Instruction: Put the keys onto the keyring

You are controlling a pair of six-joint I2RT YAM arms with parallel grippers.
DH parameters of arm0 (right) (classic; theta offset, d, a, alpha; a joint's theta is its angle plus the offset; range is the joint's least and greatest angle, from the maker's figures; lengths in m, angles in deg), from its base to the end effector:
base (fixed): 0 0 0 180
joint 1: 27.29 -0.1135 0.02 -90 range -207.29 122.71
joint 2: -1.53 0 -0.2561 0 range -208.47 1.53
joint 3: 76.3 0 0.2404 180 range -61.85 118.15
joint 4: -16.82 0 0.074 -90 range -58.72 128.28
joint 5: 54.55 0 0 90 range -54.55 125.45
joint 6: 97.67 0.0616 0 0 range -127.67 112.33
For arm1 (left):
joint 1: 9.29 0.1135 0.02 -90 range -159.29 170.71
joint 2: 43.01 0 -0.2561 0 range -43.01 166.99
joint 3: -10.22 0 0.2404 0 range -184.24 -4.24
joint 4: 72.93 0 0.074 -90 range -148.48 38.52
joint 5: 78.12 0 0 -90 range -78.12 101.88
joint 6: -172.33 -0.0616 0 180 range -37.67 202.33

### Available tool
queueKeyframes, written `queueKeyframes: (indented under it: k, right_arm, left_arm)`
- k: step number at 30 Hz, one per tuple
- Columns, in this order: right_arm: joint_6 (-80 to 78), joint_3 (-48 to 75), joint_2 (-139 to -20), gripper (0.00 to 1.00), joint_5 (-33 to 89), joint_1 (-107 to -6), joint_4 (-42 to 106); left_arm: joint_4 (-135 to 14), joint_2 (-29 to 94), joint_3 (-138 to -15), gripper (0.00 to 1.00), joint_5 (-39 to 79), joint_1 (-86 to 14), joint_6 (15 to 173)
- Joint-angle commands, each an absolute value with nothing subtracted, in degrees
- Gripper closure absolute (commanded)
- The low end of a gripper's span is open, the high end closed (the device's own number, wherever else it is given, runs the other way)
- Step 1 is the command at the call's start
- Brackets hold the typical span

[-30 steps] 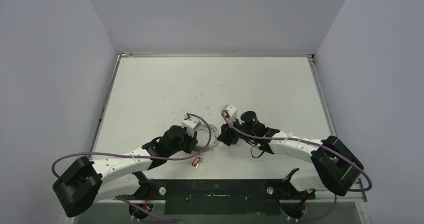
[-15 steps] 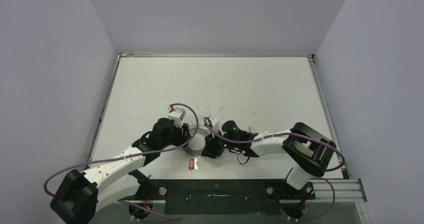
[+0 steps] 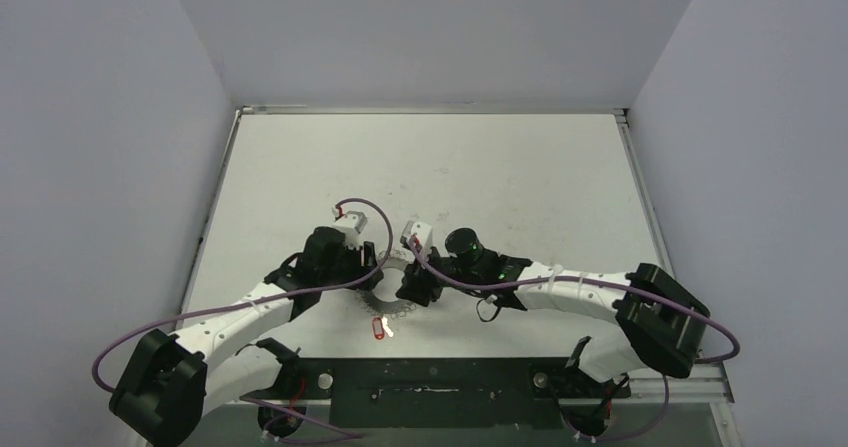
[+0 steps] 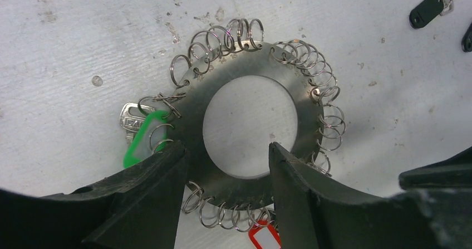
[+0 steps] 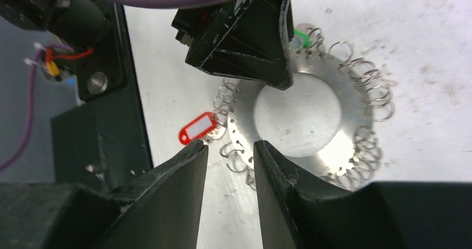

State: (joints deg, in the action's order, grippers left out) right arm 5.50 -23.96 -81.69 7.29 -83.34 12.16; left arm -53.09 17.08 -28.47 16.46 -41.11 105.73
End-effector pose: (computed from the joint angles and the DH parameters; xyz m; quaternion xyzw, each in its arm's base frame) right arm 0.1497 0.2744 0.1877 -0.4207 0.7196 0.4611 0.3044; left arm 0.1826 -0.1191 0.1585 0.0833 0.9064 -0.2234 0.3486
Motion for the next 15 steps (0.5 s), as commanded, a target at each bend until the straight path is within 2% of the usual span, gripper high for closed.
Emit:
queueKeyframes:
  k: [1,4,9,15]
  right_arm:
    - [-18.55,-19.44,-76.13,0.62,11.15,-83.20,31.35]
    - [-30.36,-18.70,-73.79,0.61,13.54,-83.11,40.16]
    - [-44.30,-19.25,-73.04,0.60,14.45,-83.06,46.67]
    - [-50.91,-18.18,-76.34,0.61,12.79,-83.19,50.14]
  left_arm:
    - [-55.29,16.08,-30.26,0.47,19.78,-40.84,104.97]
    - [-57.53,14.45,-28.77,0.47,20.81,-40.85,104.31]
    - [-67.35,11.71,-24.09,0.47,26.32,-40.84,103.05]
    - [-74.61,8.62,-19.82,0.48,29.62,-40.94,101.18]
